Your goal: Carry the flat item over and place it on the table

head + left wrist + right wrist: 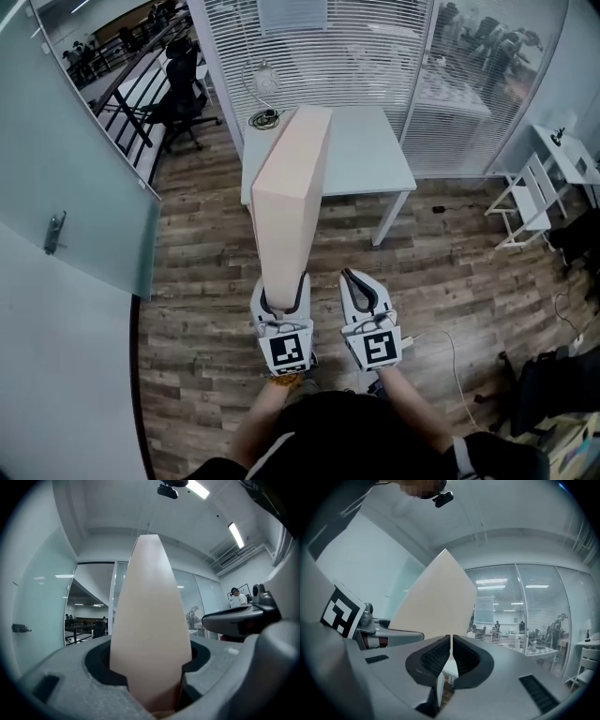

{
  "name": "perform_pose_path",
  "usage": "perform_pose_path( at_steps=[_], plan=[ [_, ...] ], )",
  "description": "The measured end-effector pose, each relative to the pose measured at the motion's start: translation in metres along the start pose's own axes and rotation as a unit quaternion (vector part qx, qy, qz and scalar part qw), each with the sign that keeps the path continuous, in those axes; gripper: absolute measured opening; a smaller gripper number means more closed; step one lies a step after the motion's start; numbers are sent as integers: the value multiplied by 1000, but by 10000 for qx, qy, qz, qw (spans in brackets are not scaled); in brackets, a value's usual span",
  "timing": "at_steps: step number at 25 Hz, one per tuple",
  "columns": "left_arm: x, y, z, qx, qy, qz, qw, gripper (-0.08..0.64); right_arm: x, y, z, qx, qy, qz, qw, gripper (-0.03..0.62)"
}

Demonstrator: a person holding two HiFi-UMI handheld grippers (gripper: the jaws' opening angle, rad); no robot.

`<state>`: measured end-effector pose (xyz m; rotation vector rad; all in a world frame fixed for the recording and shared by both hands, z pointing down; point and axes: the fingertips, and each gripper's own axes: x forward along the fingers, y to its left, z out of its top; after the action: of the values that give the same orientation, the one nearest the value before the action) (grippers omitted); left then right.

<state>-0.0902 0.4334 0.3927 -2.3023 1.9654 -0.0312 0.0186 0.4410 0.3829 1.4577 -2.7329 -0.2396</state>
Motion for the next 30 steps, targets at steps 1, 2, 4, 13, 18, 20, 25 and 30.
perform_pose_path(
  at_steps=[1,2,4,13,18,20,25,30],
  plan=[
    [8,9,-2,16,1,-43,10000,281,12,3,-1,-22,30,-14,10000,17],
    [16,18,-4,-11,10,-84,10000,282,22,5,-2,-52,63,-31,10000,17],
    [30,32,-9,-147,46,-160,9998,282,40,9,-3,-117,124,-80,9998,17],
    [95,45,-23,-207,-26,-562,9982,282,99,-8,-8,-258,196,-346,9989,17],
    [135,43,-29,-55,-24,-716,9974,282,134,-32,-18,-132,140,-473,9987,17],
    [151,43,-30,-22,-18,-718,9974,282,148,-43,-23,-68,101,-472,9988,17],
    [197,45,-28,120,24,-653,9978,282,190,-79,-32,115,1,-484,9988,17],
    [254,43,-23,343,99,-550,9978,282,230,-122,-39,244,12,-297,9993,17]
  ],
)
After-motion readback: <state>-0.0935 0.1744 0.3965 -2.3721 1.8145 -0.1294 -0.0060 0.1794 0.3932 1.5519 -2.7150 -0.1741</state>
